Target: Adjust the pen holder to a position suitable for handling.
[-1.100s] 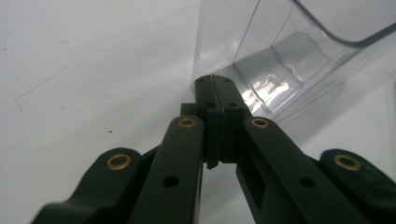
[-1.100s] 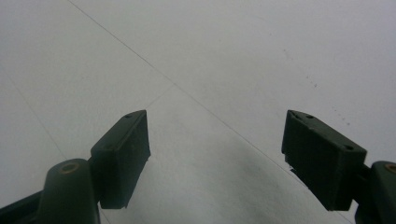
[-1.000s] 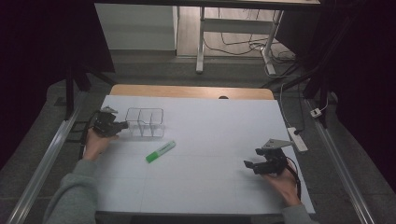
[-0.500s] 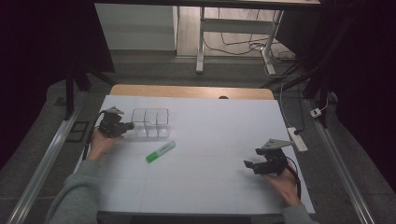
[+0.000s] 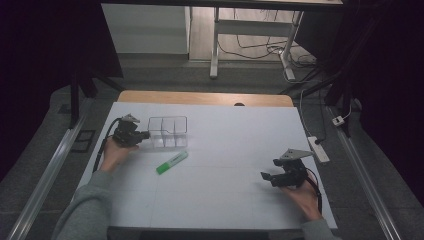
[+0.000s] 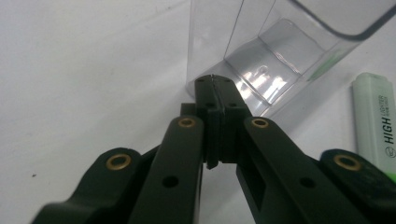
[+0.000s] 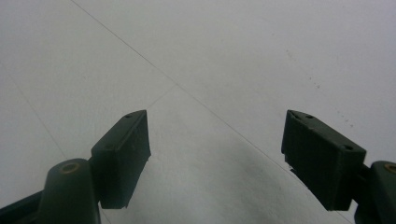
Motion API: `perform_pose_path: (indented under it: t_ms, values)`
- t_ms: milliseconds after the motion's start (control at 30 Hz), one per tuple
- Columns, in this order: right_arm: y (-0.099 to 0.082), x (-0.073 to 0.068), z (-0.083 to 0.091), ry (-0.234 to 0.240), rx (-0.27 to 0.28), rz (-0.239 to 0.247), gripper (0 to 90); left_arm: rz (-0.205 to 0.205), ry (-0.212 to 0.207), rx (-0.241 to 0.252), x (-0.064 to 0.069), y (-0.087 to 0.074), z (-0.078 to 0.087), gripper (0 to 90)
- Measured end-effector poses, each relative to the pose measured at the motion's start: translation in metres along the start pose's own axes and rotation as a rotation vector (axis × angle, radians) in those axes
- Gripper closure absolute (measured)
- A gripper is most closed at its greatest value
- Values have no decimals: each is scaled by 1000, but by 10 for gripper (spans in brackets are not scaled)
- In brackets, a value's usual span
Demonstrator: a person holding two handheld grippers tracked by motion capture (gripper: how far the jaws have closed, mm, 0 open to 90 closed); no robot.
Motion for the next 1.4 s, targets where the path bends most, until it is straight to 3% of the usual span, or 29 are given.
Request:
perform_pose_path:
  t_ms: [1400]
  values:
    - [-1, 2, 0, -2, 1, -9, 231, -95, -70, 19, 55, 41, -26, 889]
Point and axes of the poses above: each handheld gripper's, and its own axes: z roughly backward along the jaws, y roughly out of its top, x roughly to its right, the point moved 1 cm from there along -z, roughly forward along the jaws, and after that the axes turned 14 degrees about y, right-handed, at the moved point
